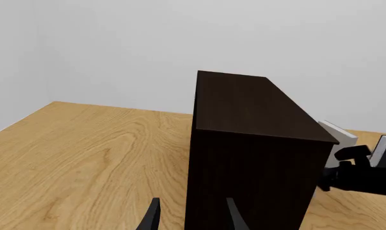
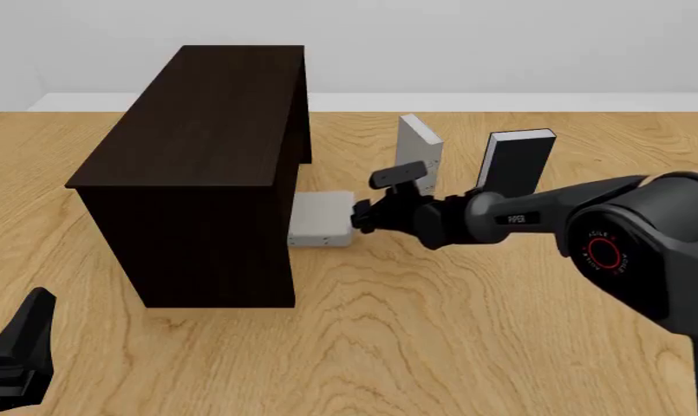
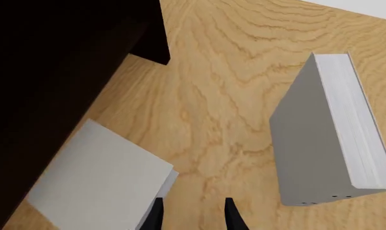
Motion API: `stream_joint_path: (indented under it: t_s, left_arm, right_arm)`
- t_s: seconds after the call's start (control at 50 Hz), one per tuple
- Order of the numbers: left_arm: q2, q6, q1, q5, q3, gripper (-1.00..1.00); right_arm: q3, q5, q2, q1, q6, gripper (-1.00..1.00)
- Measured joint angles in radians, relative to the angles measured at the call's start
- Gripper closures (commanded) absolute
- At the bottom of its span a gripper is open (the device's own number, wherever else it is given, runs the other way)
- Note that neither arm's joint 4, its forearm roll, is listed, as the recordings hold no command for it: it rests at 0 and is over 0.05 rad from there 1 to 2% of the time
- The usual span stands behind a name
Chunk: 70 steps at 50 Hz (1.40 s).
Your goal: Pick up the book on the right and place it under the cabinet shelf.
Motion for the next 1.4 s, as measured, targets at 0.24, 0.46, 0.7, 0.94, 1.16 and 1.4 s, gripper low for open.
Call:
stream_joint_path:
  t_s: [0.24, 0.46, 0.7, 0.94, 1.16, 1.4]
  left_arm:
    - [0.000, -0.003, 0.001, 0.000, -0.001, -1.00]
    - [0.000, -0.006, 0.001, 0.001, -0.001, -1.00]
    - [0.000, -0.009, 0.001, 0.001, -0.002, -1.00]
    - [0.000, -0.011, 0.002, 0.001, -0.003, -1.00]
    - [0.000, -0.013, 0.002, 0.000, -0.002, -1.00]
    - [0.000, -0.014, 0.002, 0.000, -0.001, -1.00]
  right_arm:
    - [-0.015, 0.009, 0.018, 0.019, 0.019, -1.00]
    - [-0.032, 0.019, 0.030, 0.034, 0.031, -1.00]
    - [-0.053, 0.030, 0.041, 0.049, 0.039, -1.00]
    - [-0.083, 0.046, 0.056, 0.064, 0.042, -1.00]
    - [-0.109, 0.061, 0.068, 0.076, 0.044, -1.00]
    - [-0.134, 0.074, 0.077, 0.091, 0.047, -1.00]
